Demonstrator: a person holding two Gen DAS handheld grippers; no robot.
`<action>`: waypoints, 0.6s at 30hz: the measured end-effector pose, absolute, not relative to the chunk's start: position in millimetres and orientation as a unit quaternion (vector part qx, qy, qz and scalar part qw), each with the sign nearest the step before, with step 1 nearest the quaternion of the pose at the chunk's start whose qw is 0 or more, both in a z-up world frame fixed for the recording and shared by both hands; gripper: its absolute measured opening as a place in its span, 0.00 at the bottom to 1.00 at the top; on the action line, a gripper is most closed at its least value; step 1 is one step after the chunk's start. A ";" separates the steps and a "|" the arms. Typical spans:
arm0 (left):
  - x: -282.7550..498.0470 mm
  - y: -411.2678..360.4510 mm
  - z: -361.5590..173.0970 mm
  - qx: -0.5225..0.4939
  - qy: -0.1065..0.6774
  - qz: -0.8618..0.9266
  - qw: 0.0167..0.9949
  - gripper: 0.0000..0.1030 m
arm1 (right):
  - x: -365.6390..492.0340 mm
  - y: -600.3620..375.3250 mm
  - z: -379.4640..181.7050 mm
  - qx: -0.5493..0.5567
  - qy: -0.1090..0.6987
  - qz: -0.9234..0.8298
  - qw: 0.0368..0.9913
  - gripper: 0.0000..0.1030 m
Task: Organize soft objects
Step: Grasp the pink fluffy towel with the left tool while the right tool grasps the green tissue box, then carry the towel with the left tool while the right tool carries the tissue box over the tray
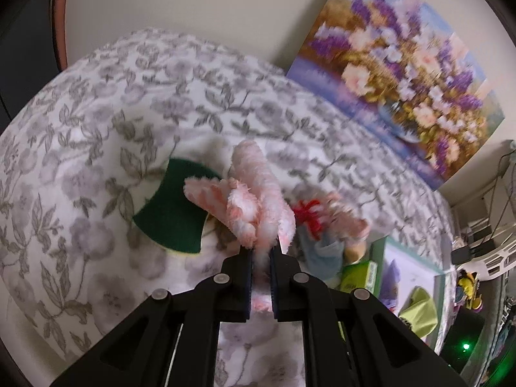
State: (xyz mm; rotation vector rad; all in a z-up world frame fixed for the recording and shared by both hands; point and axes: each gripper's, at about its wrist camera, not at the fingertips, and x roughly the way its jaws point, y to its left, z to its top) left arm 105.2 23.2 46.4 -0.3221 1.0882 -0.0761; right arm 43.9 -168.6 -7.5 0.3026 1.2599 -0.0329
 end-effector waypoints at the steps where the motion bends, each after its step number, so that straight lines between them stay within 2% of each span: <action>1: 103.9 23.7 52.0 -0.155 0.508 -0.038 0.847 0.09 | 43.1 -169.7 -3.9 0.143 0.583 -0.013 0.799 0.60; 9: 95.0 19.4 91.5 -0.153 0.463 -0.041 0.872 0.09 | 39.6 -178.6 33.9 0.156 0.539 -0.013 0.827 0.60; 18: 91.5 -9.0 120.0 -0.125 0.463 -0.030 0.877 0.09 | 34.4 -197.5 58.5 0.150 0.506 -0.041 0.848 0.60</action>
